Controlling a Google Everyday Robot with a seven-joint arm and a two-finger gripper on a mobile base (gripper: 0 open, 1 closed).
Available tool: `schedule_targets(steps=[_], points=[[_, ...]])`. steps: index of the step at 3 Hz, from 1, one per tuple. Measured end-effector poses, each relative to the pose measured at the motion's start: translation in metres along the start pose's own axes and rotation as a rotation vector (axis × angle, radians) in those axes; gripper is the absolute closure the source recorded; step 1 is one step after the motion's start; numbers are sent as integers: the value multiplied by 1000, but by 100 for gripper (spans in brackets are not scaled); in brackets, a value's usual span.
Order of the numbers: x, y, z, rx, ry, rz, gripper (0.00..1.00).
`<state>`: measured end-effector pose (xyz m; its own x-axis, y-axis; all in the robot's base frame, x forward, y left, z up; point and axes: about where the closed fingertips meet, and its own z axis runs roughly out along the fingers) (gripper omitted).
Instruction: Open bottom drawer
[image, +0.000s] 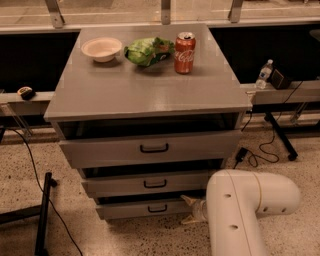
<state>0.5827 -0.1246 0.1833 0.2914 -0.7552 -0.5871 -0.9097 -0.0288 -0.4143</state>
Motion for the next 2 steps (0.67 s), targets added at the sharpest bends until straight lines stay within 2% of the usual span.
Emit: schedule_targets(steps=[1, 2], points=[[-9, 12, 3, -64, -1, -6, 43], [-10, 11, 1, -64, -1, -6, 43]])
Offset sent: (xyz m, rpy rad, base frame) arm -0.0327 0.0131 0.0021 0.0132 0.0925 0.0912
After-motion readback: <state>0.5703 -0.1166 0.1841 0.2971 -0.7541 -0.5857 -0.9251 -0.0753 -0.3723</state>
